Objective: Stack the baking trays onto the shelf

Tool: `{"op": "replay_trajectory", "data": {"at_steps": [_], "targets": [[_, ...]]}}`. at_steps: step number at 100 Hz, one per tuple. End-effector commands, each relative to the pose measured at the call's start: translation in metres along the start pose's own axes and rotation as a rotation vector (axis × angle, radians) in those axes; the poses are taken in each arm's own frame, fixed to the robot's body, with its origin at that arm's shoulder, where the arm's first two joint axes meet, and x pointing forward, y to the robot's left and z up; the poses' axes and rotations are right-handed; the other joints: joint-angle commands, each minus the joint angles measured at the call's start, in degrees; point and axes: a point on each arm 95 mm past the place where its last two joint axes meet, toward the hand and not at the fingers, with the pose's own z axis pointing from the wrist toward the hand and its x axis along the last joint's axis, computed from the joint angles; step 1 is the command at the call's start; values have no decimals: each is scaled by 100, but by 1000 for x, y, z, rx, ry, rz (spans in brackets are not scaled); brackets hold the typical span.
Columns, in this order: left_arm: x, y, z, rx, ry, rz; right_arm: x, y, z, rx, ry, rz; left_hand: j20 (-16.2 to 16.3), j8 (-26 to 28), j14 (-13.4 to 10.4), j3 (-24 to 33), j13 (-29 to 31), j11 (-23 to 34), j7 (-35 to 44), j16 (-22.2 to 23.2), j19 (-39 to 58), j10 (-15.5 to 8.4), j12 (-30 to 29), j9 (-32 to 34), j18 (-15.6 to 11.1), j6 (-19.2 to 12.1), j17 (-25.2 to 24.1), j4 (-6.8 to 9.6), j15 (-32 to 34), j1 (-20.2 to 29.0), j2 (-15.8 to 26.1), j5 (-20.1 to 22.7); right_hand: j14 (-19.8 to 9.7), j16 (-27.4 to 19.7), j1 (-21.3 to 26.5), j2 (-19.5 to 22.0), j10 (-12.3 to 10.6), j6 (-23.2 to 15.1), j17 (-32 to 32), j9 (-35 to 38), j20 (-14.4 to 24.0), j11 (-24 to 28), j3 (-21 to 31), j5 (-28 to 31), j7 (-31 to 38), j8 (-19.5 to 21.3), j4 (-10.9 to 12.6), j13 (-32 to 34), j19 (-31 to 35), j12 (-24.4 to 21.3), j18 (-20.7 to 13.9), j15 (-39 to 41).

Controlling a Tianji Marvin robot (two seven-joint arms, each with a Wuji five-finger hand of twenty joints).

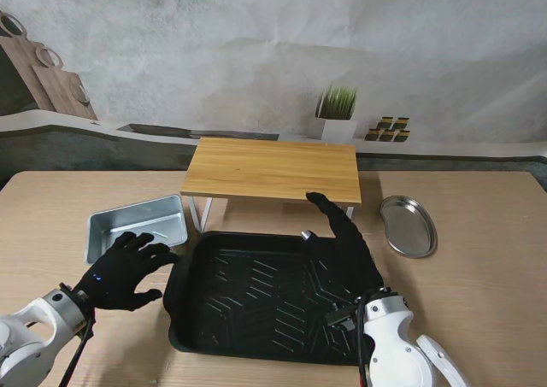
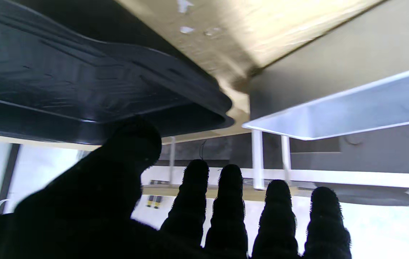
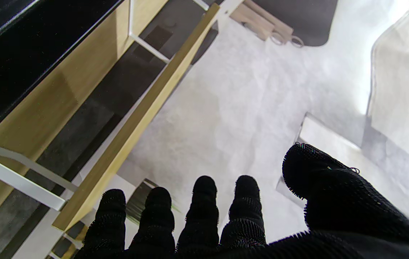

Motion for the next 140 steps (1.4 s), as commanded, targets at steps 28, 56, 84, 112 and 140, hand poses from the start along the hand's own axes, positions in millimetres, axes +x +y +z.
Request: {"op": "replay_trajectory", "data": {"at_steps": [28,56,84,112,140], "targets": [[-35,12,5,30,-274,-46,4,-4,-2,11,3,15,380,97,352,-165,163,-196,-6,139,472,453,-32,7,231,401,77,247,61,163,221,-124,-149,-38,-83,-147,-53,-36,16,-61,-45,90,106,34,3,-7,-202,45,13,6,-224,53],[-53,33,34,-31,-368,-42,4,-3,-3,7,1,15,-98,46,159,342,93,-45,0,84,818,332,-36,-151,-371,442,-82,163,121,234,-152,-502,-150,-35,-77,-154,-58,-28,20,-60,-48,92,107,44,7,-8,-202,47,13,7,-229,63],[-53,52,59,-78,-408,-15,4,-2,-4,3,-5,16,-356,249,316,1096,712,513,907,261,2248,308,168,875,-245,541,95,49,928,997,-414,568,-150,-30,-74,-148,-54,-33,30,-61,-50,86,111,47,9,-9,-202,51,15,4,-230,78],[-52,65,69,-79,-416,-3,3,-1,-4,0,-9,17,-50,94,975,736,2860,260,2876,657,4647,429,1101,3847,699,3,1536,-408,2489,2845,-728,2710,-143,-25,-71,-143,-62,-34,41,-57,-53,97,119,71,19,-10,-201,54,18,9,-221,98],[-55,59,58,4,-428,-1,3,-1,-3,-3,-12,20,649,1180,1323,1179,4514,968,3764,1501,6248,518,1757,4367,1327,41,2979,-363,3997,3292,-683,3917,-135,-26,-77,-120,-53,-43,39,-59,-57,103,123,87,24,-14,-202,48,16,11,-227,108]]}}
